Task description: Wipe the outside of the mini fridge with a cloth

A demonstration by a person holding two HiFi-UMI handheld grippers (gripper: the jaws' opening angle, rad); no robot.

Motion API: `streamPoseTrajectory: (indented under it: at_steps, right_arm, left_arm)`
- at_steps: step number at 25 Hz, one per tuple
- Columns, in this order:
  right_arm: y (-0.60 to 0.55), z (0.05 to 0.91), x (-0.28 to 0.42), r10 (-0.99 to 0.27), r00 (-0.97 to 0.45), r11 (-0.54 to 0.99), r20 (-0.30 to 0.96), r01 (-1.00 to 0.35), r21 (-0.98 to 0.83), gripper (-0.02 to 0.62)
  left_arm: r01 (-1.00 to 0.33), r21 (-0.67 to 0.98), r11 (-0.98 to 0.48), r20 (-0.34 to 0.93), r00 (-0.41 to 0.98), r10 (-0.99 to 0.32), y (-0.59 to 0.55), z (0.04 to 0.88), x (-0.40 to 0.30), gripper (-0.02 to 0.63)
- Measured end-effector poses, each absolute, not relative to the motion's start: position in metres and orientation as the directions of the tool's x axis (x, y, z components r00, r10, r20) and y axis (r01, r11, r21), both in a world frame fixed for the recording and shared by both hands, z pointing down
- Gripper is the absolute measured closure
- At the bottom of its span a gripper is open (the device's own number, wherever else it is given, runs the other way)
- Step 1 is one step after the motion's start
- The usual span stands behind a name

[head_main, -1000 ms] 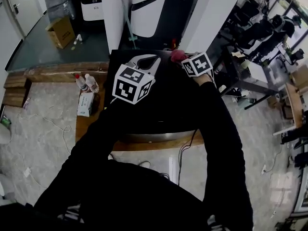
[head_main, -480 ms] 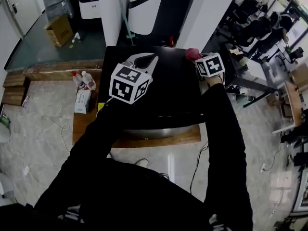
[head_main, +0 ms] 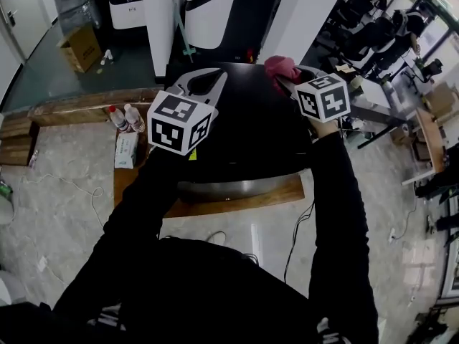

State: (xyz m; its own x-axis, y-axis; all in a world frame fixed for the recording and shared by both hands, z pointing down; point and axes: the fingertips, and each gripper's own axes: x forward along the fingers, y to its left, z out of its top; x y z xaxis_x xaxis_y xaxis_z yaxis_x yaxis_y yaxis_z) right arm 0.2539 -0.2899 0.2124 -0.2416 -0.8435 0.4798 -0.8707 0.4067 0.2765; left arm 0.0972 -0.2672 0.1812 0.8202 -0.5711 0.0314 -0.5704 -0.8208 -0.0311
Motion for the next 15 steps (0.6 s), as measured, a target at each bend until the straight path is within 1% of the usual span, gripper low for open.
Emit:
streamPoseTrajectory:
  at_steps: [7,15]
  right_arm:
    - [-0.251,0.198,0.129,-0.836,-0.318,0.457,0.448,-0.854,0.247,0.439]
    - [-0.215,0.226,0.01,-0.809,-0.356,0.489,0.468,-0.849,0.201,0.436]
  left_arm:
    - [-0.548,-0.026,-0.836,0.014,0.836,-0.549,-0.261,0.179,0.023,0.6]
    - [-0.506,-0.002,-0.863,0.03,0.862,-0.506,-0.244,0.194,-0.042,0.6]
